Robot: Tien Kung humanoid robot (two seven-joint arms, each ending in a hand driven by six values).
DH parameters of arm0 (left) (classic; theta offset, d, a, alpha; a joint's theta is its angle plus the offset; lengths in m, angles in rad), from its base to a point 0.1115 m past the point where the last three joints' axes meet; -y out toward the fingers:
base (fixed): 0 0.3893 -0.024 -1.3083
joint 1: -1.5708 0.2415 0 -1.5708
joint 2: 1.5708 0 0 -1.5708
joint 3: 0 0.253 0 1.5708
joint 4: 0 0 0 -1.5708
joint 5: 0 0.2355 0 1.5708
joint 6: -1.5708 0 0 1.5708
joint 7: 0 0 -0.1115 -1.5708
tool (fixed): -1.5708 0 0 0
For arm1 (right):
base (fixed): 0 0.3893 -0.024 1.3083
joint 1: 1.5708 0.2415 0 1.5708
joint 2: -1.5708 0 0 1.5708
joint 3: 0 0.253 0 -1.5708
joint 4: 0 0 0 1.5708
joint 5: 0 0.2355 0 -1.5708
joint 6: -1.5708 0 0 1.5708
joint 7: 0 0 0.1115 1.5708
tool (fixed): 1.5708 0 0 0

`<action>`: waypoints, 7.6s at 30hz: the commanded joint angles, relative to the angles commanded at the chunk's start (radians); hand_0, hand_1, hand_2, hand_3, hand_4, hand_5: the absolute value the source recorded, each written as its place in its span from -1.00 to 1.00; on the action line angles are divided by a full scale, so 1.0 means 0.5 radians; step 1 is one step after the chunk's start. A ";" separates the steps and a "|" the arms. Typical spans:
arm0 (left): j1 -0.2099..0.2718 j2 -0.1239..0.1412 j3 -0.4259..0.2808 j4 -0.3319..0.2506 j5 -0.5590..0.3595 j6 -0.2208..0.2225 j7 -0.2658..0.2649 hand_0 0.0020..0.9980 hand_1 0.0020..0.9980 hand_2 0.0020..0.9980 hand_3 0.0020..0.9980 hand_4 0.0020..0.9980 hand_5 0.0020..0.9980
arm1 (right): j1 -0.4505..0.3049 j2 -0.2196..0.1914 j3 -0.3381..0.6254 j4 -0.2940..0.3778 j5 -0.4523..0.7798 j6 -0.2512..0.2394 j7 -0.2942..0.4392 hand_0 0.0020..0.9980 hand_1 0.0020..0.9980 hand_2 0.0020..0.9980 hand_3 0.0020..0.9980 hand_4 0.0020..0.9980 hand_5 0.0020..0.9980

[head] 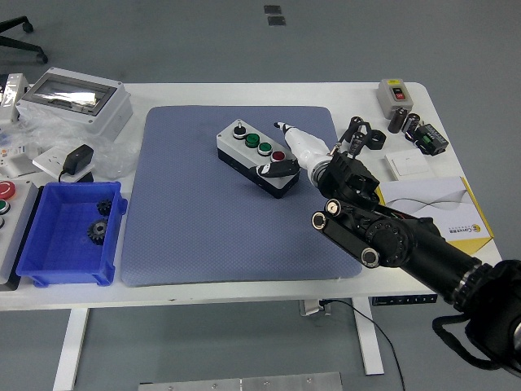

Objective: Pick up the button,place it on the desk,press the button,press the button

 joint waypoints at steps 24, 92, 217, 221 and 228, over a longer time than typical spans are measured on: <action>-0.030 0.003 -0.037 -0.004 0.063 -0.029 -0.004 0.26 -0.01 -0.01 0.20 -0.53 -0.93 | 0.033 0.000 -0.418 -0.011 0.192 -0.275 0.038 0.65 0.81 0.98 1.00 1.00 0.03; 0.009 -0.024 -0.023 0.010 0.028 0.002 -0.098 0.23 -0.02 -0.02 0.20 -0.61 -0.98 | -0.326 -0.412 -0.011 0.628 0.094 -0.338 1.110 -0.77 -0.46 -0.54 -0.58 -0.97 -1.00; 0.016 -0.030 -0.055 0.013 0.028 -0.075 -0.151 0.14 -0.06 -0.05 0.21 -0.74 -1.00 | -0.471 -1.208 0.174 1.459 -0.191 0.315 0.440 0.99 0.92 1.00 1.00 0.54 -0.90; 0.012 -0.032 -0.054 0.013 0.028 -0.077 -0.149 0.14 -0.06 -0.06 0.21 -0.73 -1.00 | -0.410 -1.196 0.184 1.518 -0.103 0.568 0.250 0.73 0.76 0.92 1.00 0.36 -0.87; 0.020 -0.030 -0.044 0.007 0.013 -0.072 -0.131 0.13 -0.06 -0.05 0.21 -0.76 -1.00 | -0.354 -1.189 0.214 1.602 0.070 0.910 0.184 -0.68 -0.50 -0.23 0.99 -0.16 -0.82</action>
